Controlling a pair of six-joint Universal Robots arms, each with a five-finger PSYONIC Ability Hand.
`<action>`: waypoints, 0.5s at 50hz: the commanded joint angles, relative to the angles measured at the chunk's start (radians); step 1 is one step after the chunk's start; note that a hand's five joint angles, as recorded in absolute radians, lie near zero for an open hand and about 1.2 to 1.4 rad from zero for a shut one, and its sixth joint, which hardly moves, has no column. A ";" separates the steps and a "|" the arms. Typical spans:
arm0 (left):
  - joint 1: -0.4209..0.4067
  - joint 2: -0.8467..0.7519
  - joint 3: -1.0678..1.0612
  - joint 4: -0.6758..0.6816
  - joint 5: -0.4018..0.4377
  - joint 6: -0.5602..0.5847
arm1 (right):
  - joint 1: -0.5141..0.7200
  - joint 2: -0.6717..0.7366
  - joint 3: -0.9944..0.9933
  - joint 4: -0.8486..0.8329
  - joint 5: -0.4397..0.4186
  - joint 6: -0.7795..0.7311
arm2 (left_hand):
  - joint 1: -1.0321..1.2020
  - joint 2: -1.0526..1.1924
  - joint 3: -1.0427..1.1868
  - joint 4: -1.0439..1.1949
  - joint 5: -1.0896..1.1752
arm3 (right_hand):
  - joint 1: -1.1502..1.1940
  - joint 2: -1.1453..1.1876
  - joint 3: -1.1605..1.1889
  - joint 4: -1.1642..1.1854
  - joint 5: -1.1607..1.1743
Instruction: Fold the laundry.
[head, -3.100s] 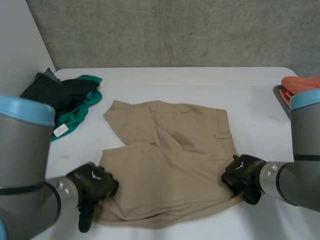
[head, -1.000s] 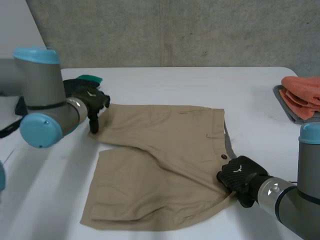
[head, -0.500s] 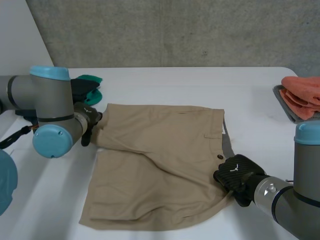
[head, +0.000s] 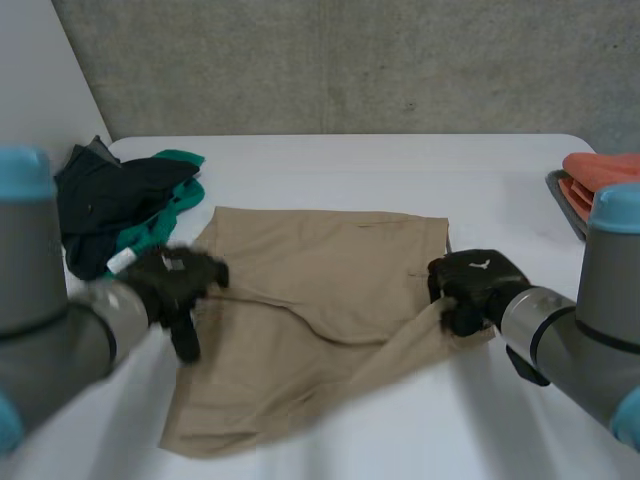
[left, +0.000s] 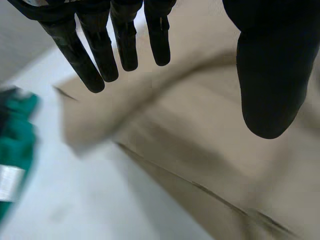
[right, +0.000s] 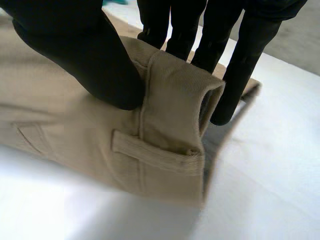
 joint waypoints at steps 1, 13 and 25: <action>-0.068 -0.009 -0.169 0.019 -0.018 -0.005 | -0.045 0.008 -0.009 0.010 0.064 0.027 | 0.052 0.053 0.051 0.047 0.046 | 0.292 0.222 0.200 0.200 0.180; -0.101 -0.106 -0.151 0.098 -0.036 0.000 | -0.059 -0.030 0.042 0.005 0.055 0.015 | 0.486 0.486 0.484 0.481 0.479 | 0.292 0.222 0.200 0.200 0.180; -0.101 -0.091 -0.186 0.104 -0.093 0.101 | -0.096 -0.119 0.169 0.278 -0.123 -0.642 | 1.009 1.010 1.007 1.004 1.002 | 0.292 0.222 0.200 0.200 0.180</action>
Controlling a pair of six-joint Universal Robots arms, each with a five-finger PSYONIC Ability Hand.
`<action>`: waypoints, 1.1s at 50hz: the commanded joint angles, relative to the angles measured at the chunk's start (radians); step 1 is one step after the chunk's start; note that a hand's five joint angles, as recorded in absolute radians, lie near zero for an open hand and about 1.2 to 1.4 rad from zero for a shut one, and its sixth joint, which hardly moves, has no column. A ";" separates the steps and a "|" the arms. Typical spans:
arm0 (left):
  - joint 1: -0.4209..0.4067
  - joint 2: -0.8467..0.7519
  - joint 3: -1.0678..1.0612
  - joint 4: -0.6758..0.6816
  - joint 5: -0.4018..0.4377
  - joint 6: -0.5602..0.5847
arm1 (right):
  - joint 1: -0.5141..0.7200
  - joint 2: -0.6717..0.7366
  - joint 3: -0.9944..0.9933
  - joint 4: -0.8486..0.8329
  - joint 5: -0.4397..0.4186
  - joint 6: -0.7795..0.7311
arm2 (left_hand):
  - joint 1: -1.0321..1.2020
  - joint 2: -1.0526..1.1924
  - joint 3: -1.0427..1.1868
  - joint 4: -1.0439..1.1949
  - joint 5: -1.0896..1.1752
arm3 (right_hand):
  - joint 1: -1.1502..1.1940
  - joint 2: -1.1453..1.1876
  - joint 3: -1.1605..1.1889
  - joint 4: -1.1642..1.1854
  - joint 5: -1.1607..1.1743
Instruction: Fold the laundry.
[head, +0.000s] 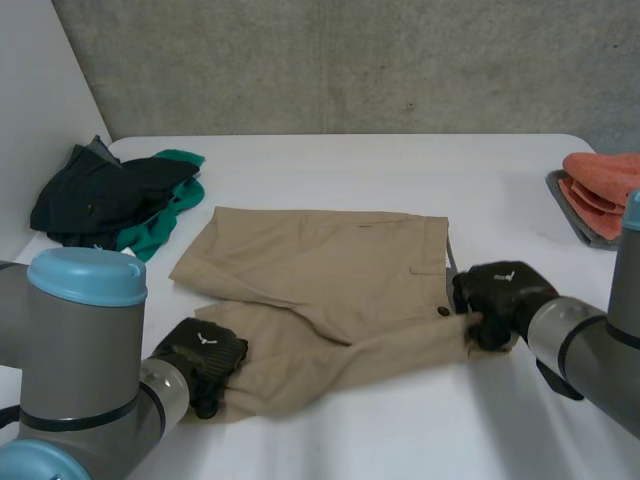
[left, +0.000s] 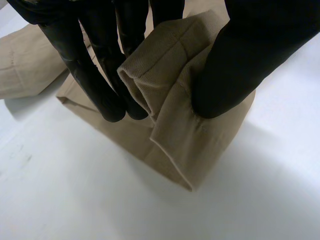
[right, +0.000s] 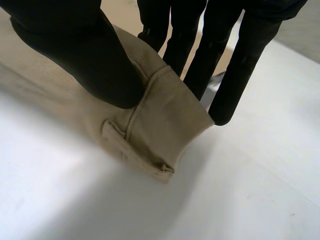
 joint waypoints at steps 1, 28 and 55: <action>-0.009 0.064 -0.054 -0.083 -0.007 0.097 | -0.046 -0.053 0.102 0.250 -0.108 -0.561 | 0.250 0.203 0.213 0.203 0.238 | 0.292 0.222 0.200 0.200 0.180; 0.073 -0.217 0.597 0.183 -0.023 0.154 | 0.013 0.167 -0.132 -0.381 0.104 -0.278 | 0.250 0.203 0.213 0.203 0.238 | 0.292 0.222 0.200 0.200 0.180; 0.095 -0.424 0.975 -0.019 -0.096 0.096 | 0.034 0.278 -0.359 -0.237 0.109 -0.183 | -0.972 -1.019 -1.008 -1.018 -0.983 | -0.930 -1.000 -1.022 -1.021 -1.042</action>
